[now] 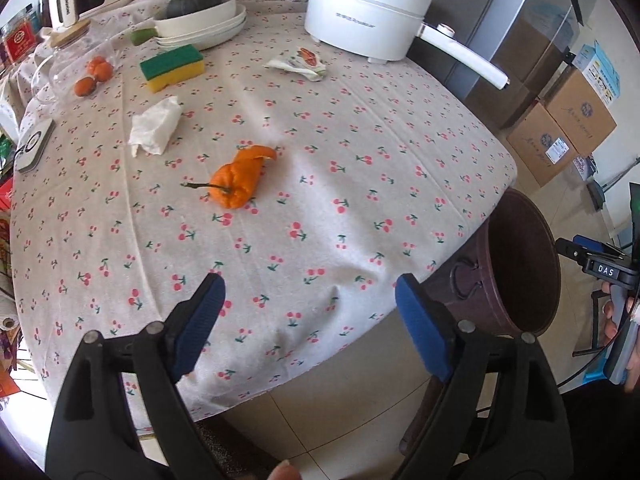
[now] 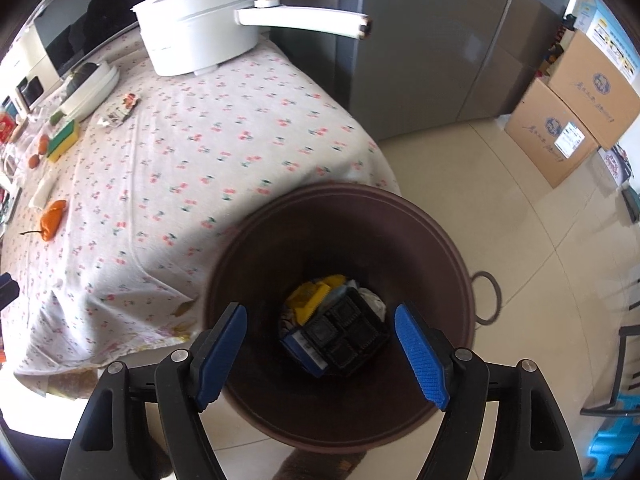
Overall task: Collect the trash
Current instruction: 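Grasp the orange pepper with the left tool and lift it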
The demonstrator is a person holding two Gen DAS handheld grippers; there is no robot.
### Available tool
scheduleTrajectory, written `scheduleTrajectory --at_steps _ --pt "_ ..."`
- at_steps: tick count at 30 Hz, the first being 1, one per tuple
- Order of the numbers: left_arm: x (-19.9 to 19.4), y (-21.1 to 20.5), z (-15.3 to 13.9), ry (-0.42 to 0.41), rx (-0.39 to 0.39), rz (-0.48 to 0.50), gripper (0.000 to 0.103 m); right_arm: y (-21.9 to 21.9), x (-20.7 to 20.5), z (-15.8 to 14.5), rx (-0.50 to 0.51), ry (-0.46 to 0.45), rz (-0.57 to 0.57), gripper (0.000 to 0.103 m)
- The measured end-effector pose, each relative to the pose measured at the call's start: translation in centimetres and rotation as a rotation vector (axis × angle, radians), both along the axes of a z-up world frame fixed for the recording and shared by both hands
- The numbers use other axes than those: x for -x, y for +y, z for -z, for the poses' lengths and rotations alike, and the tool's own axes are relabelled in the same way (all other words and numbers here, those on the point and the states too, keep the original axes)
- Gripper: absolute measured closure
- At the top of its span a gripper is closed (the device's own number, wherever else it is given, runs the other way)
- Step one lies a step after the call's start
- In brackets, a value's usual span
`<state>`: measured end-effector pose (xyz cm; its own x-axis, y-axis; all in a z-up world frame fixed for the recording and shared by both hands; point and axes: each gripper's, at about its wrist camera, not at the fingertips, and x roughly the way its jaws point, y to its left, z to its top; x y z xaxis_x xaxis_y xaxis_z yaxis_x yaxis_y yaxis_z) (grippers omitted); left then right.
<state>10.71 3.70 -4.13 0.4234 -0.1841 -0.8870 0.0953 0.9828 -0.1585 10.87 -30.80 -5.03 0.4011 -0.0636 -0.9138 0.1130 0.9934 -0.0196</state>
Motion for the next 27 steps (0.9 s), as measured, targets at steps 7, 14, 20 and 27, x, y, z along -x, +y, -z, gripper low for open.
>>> scheduleTrajectory --at_steps 7,14,20,27 --pt "-0.8 4.4 0.1 -0.015 -0.019 -0.115 0.002 5.3 -2.3 -0.5 -0.021 -0.012 -0.087 0.013" --pt "-3.1 6.2 1.9 0.011 -0.073 -0.152 0.001 10.6 -4.4 -0.2 -0.016 -0.009 -0.175 0.005" --pt "-5.7 4.6 2.7 0.006 -0.086 -0.061 0.001 12.8 -5.8 0.2 -0.009 0.004 -0.211 0.005" --pt "-8.9 3.8 4.1 0.028 -0.043 -0.050 0.025 12.7 -6.9 0.9 -0.003 0.022 -0.197 0.005"
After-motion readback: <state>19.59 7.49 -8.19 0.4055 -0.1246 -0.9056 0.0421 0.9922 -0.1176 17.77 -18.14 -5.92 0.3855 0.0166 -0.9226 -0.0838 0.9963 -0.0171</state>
